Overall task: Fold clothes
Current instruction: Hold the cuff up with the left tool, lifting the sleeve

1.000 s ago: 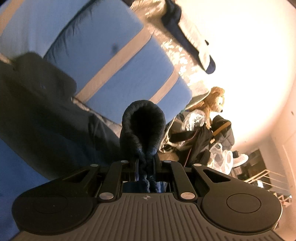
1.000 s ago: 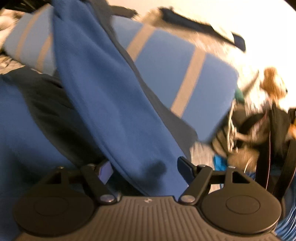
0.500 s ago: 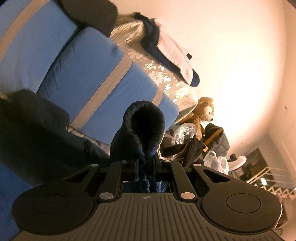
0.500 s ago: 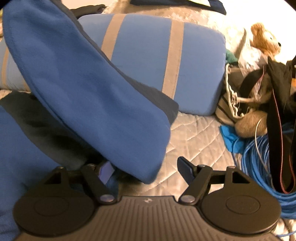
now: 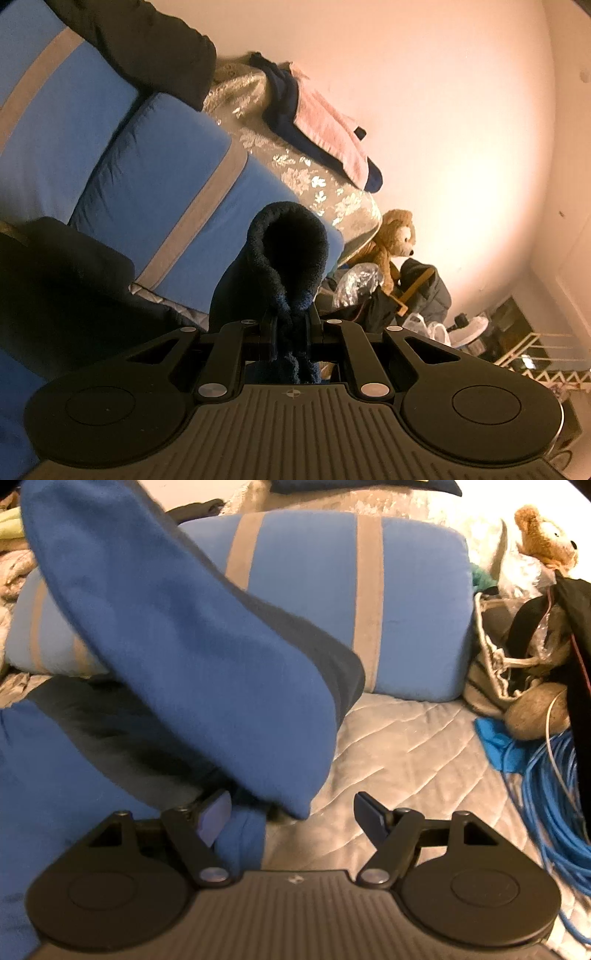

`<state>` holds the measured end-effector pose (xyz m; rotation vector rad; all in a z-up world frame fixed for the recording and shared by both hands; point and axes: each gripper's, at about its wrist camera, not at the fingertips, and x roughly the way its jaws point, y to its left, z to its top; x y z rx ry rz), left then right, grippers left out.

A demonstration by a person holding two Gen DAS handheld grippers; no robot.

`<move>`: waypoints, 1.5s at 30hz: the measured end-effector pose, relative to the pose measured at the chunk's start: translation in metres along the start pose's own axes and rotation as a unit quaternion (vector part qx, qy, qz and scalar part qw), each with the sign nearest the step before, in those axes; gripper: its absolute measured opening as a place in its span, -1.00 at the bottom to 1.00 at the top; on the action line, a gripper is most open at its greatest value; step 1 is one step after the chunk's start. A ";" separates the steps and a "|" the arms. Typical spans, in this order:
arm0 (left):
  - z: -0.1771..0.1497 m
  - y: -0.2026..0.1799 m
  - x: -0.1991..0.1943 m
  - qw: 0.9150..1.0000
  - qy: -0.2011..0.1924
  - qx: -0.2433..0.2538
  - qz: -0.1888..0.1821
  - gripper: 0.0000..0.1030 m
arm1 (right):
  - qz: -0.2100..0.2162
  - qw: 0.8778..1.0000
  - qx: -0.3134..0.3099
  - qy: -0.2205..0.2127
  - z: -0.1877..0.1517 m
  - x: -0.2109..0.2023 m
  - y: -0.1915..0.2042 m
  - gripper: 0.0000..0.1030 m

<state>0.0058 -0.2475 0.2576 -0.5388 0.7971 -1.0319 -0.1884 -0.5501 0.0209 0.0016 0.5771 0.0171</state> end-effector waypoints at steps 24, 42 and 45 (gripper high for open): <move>0.037 0.011 -0.036 0.998 -0.056 -0.023 -0.001 -0.75 | -0.018 0.999 -0.031 0.017 0.015 0.046 0.027 0.57; 0.031 0.000 -0.050 0.998 -0.044 0.030 -0.026 -0.75 | -0.055 0.996 -0.072 0.006 0.015 0.035 0.010 0.60; 0.027 -0.003 -0.049 0.998 -0.039 0.043 -0.032 -0.75 | -0.045 0.996 -0.078 0.000 0.015 0.030 0.008 0.60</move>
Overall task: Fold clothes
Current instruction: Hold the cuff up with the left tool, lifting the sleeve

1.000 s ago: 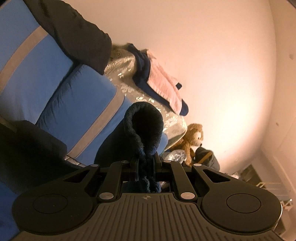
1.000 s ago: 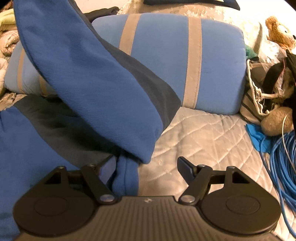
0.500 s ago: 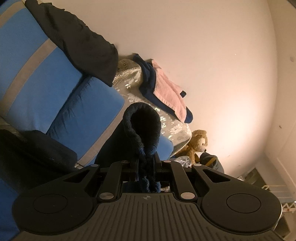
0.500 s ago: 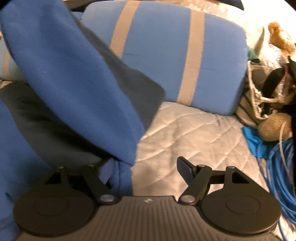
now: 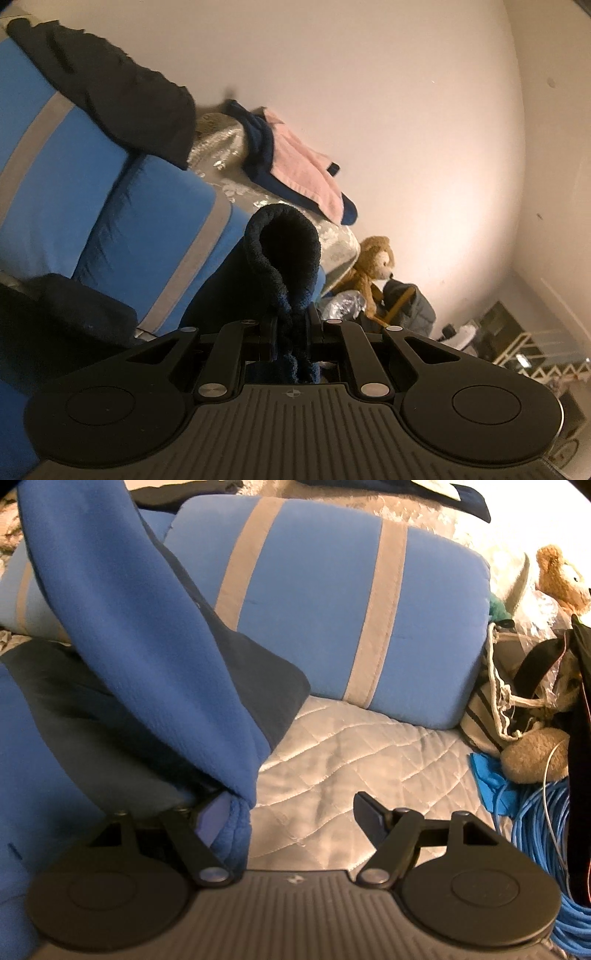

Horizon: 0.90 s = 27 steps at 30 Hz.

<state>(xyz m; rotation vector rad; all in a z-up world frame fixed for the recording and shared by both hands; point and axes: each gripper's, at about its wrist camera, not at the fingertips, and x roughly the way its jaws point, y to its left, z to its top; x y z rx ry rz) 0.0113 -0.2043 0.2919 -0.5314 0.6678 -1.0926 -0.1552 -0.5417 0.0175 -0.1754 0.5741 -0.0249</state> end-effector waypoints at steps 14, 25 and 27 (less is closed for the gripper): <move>0.005 0.005 0.004 0.999 -0.019 -0.045 -0.008 -0.75 | 0.041 0.999 -0.018 -0.009 -0.008 -0.013 -0.007 0.60; 0.033 0.006 0.008 0.995 -0.063 -0.073 0.000 -0.77 | 0.014 0.999 -0.044 0.016 0.003 0.022 0.025 0.59; 0.038 0.005 0.010 0.995 -0.070 -0.074 0.002 -0.77 | -0.002 0.999 -0.043 0.022 -0.003 0.026 0.024 0.56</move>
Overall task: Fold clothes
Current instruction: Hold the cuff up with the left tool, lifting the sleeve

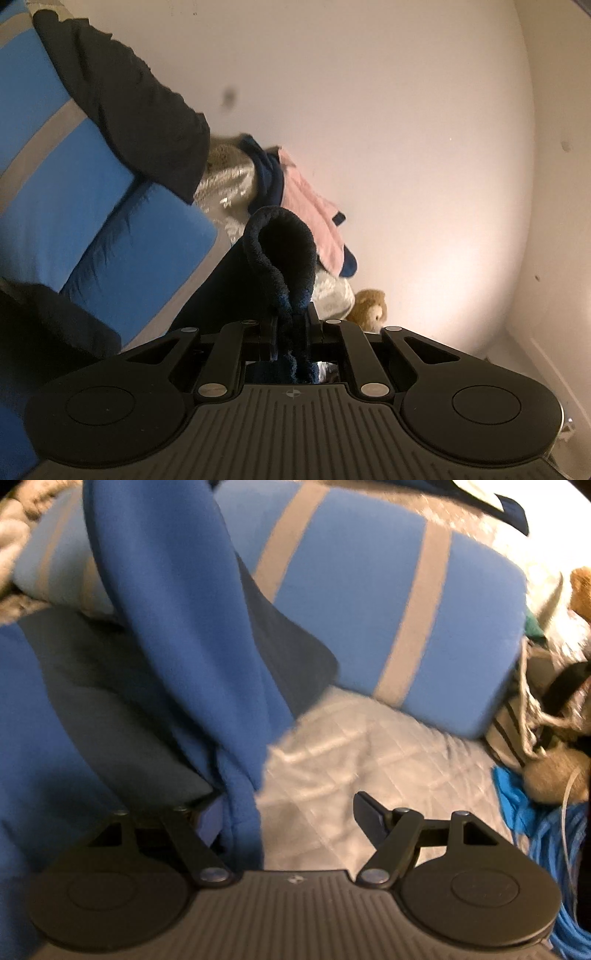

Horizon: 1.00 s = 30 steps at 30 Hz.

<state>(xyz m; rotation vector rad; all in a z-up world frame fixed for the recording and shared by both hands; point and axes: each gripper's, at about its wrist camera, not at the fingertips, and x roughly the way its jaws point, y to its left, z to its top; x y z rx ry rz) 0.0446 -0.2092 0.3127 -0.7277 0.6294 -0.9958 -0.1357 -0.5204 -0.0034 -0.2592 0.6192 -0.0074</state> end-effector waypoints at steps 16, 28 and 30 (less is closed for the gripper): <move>-0.007 -0.006 0.007 1.000 0.004 -0.003 -0.003 -0.77 | 0.010 0.995 -0.077 -0.070 0.006 -0.037 0.013 0.47; 0.002 0.016 -0.011 1.000 0.026 -0.003 0.012 -0.77 | -0.015 0.995 -0.087 -0.040 0.022 -0.017 0.040 0.07; 0.003 0.026 -0.016 0.999 0.032 -0.002 0.020 -0.77 | -0.029 0.997 -0.066 -0.039 0.024 -0.018 0.033 -0.12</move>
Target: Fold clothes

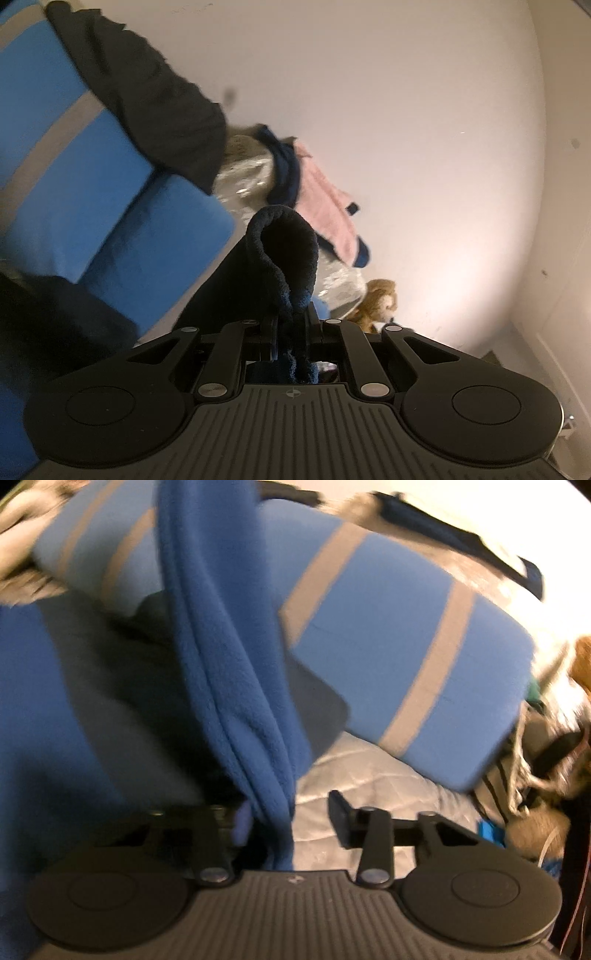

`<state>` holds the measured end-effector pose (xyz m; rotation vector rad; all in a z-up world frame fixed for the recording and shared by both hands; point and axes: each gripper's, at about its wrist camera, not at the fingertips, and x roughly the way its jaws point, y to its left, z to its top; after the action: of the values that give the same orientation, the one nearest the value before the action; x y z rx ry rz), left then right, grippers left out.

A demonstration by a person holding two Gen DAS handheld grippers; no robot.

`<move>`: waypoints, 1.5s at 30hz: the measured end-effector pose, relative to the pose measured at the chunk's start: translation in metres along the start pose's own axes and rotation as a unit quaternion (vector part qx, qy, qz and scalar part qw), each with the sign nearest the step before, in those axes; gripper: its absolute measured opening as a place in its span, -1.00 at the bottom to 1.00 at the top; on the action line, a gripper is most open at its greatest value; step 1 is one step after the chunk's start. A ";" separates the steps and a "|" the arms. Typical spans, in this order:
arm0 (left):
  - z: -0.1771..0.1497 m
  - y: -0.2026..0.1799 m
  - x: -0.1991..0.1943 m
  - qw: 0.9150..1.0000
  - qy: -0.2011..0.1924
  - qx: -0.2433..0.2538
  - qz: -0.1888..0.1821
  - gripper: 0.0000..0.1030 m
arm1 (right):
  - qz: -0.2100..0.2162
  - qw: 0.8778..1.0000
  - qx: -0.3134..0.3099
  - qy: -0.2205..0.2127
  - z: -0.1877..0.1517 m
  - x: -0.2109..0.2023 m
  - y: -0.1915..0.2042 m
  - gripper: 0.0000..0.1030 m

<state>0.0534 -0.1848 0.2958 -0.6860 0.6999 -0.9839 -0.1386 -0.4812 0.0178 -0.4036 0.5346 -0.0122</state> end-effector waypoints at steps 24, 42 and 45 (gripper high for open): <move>-0.009 0.106 -0.028 0.990 0.056 -0.002 0.129 -0.77 | 0.011 0.995 0.085 0.050 -0.004 0.005 -0.037 -0.80; -0.082 0.195 -0.088 0.976 0.120 0.063 0.171 -0.77 | 0.004 0.996 0.068 0.060 -0.012 -0.003 -0.027 -0.83; -0.096 0.217 -0.098 0.975 0.130 0.035 0.179 -0.76 | 0.011 0.997 0.051 0.056 -0.011 -0.008 -0.023 -0.83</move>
<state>0.0476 -0.0304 0.0909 -0.3525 0.9755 -0.7656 -0.1486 -0.5059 0.0218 -0.2984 0.6465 -0.0420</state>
